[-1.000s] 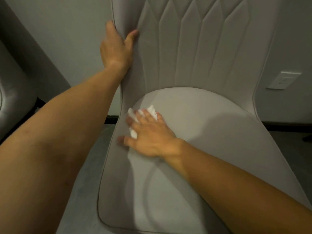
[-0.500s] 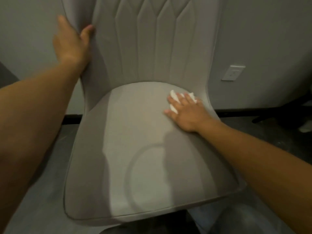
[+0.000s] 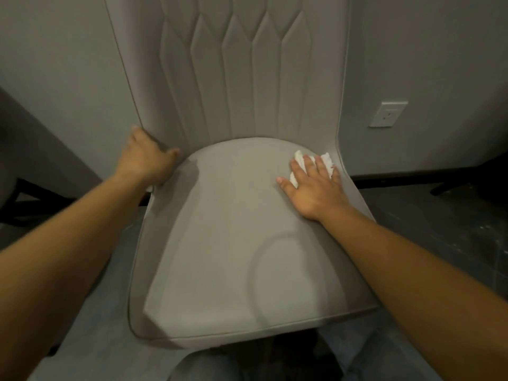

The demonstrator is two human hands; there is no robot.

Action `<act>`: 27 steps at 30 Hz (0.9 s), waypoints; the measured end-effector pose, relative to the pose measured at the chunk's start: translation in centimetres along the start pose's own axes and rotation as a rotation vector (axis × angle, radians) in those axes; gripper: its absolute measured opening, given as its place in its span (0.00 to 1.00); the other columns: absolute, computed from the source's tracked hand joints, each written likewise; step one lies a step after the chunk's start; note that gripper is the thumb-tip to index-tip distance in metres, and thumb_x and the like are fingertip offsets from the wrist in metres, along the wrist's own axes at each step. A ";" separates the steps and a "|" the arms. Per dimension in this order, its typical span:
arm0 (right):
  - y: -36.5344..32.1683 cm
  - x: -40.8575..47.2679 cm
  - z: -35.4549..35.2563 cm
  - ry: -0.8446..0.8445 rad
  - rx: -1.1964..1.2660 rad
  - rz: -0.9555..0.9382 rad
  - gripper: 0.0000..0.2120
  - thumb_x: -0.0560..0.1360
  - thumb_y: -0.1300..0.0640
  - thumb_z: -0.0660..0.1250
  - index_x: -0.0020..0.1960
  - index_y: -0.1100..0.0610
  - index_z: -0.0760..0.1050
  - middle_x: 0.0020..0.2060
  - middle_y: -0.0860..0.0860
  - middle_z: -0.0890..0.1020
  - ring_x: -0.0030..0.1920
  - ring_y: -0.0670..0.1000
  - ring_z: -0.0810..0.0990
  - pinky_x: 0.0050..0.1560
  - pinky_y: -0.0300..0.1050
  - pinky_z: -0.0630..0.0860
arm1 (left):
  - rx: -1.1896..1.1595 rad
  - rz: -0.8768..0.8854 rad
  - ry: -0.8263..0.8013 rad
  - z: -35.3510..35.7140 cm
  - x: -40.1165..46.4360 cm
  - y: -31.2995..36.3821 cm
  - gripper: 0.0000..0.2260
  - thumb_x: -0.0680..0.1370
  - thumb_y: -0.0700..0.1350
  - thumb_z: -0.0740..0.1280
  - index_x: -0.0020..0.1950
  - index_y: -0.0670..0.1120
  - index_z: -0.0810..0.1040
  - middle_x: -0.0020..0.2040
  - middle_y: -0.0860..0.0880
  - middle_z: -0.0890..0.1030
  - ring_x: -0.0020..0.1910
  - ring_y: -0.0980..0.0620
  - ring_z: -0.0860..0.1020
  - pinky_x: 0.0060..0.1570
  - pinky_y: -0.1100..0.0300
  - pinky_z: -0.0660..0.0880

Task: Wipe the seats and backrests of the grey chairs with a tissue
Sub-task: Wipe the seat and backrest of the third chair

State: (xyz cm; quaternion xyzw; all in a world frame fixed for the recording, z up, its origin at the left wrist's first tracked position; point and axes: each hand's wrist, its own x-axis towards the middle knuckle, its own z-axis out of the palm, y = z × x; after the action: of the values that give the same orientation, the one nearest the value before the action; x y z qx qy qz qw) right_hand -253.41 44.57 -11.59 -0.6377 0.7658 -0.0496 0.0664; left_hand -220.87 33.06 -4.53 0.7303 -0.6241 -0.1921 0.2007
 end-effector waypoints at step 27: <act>-16.5 -13.7 1.8 -0.151 0.036 -0.638 0.38 0.76 0.28 0.38 0.81 0.45 0.48 0.81 0.48 0.47 0.79 0.52 0.39 0.75 0.59 0.33 | -0.083 -0.335 -0.226 3.4 -7.3 -5.3 0.52 0.63 0.81 0.51 0.67 0.38 0.72 0.65 0.39 0.75 0.60 0.39 0.74 0.58 0.50 0.69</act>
State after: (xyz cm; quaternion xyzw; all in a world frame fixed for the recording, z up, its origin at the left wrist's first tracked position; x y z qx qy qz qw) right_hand -234.68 55.08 -10.20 -0.8460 0.5194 -0.0339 0.1153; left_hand -219.34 40.85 -10.05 0.7890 -0.5039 -0.3288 0.1245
